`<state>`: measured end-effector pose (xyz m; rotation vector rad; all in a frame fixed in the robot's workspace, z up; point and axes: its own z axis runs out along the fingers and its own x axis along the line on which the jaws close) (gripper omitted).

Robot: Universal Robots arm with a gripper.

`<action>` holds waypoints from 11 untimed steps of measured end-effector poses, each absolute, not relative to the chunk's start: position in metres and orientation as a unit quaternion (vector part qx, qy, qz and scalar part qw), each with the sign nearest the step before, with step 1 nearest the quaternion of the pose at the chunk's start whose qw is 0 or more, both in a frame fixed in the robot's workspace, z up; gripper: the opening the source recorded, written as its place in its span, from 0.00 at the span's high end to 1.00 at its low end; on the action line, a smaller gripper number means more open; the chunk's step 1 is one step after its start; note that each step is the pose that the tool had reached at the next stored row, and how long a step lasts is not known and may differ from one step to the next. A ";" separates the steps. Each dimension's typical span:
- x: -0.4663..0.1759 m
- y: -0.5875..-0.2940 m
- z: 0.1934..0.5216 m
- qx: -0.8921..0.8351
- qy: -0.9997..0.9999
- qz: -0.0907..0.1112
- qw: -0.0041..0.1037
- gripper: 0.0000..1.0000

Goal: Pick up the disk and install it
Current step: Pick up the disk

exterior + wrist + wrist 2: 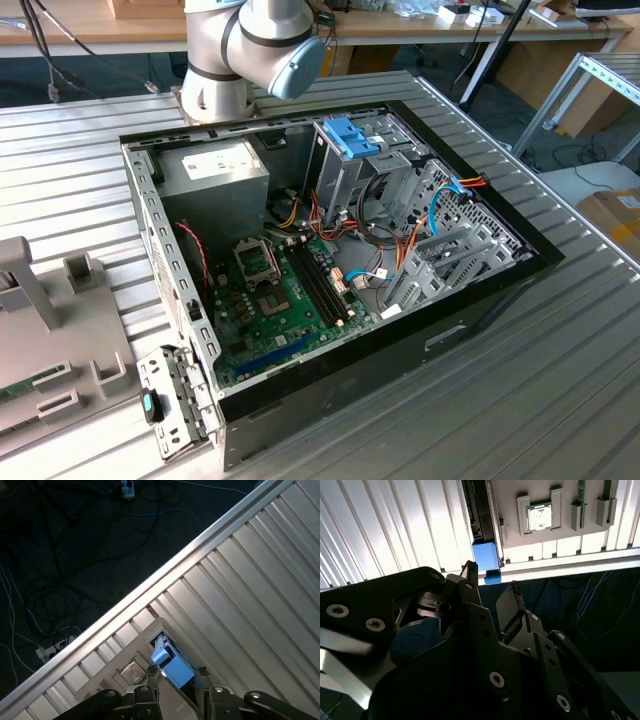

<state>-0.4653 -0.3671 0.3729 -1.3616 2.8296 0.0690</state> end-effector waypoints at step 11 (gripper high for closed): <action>-0.465 -0.367 0.373 -0.604 0.797 0.022 -0.004 0.58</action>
